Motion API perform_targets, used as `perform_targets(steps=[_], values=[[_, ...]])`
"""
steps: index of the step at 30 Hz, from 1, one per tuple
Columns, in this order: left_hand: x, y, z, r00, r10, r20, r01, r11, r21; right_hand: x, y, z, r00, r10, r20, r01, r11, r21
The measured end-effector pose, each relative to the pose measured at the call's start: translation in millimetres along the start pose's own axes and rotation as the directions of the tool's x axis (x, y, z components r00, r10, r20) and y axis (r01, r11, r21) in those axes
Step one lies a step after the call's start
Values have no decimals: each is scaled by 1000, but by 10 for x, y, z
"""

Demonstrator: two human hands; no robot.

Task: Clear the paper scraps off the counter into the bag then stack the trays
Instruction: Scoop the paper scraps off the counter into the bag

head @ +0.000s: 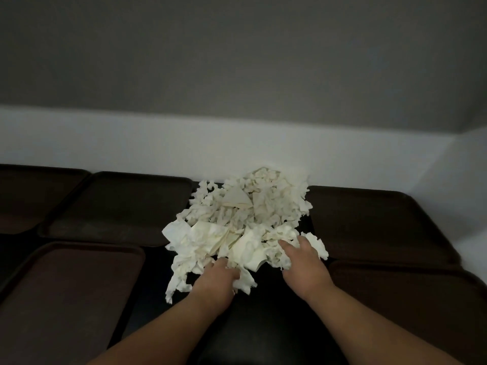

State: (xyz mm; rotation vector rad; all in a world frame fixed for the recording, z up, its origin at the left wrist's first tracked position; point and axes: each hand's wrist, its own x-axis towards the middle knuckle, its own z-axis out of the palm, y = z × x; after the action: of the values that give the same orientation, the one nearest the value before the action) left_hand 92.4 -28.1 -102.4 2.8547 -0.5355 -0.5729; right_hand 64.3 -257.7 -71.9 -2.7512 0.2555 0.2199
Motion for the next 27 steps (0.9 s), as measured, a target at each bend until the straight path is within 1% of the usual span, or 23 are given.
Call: perform_targets(steps=[6,10,13,16,20,23,26,27], values=[[78,-111,81,997,27,-67,-33,995,-98,330,74,118,998,-27,65,29,999,-25],[22,-158,50,996,27,-88,-39,990,-136,447,81,144,996,-7,91,5,1000,20],[-29,-176,-15,995,30,-97,-45,986,-159,435,68,141,998,29,55,-35,993,110],[-98,-199,-95,992,37,-122,-59,982,-181,365,47,133,999,49,21,-52,985,165],[-225,-232,-210,979,86,-183,-121,974,-190,174,-8,64,996,67,-60,-54,977,207],[-341,-259,-274,969,136,-205,-174,968,-182,-33,-55,15,989,74,-126,-41,967,250],[-483,-297,-281,955,185,-231,-229,957,-180,-241,-140,17,982,67,-177,-21,968,252],[-536,-315,-275,952,195,-237,-242,952,-186,-323,-174,34,977,84,-195,-27,960,279]])
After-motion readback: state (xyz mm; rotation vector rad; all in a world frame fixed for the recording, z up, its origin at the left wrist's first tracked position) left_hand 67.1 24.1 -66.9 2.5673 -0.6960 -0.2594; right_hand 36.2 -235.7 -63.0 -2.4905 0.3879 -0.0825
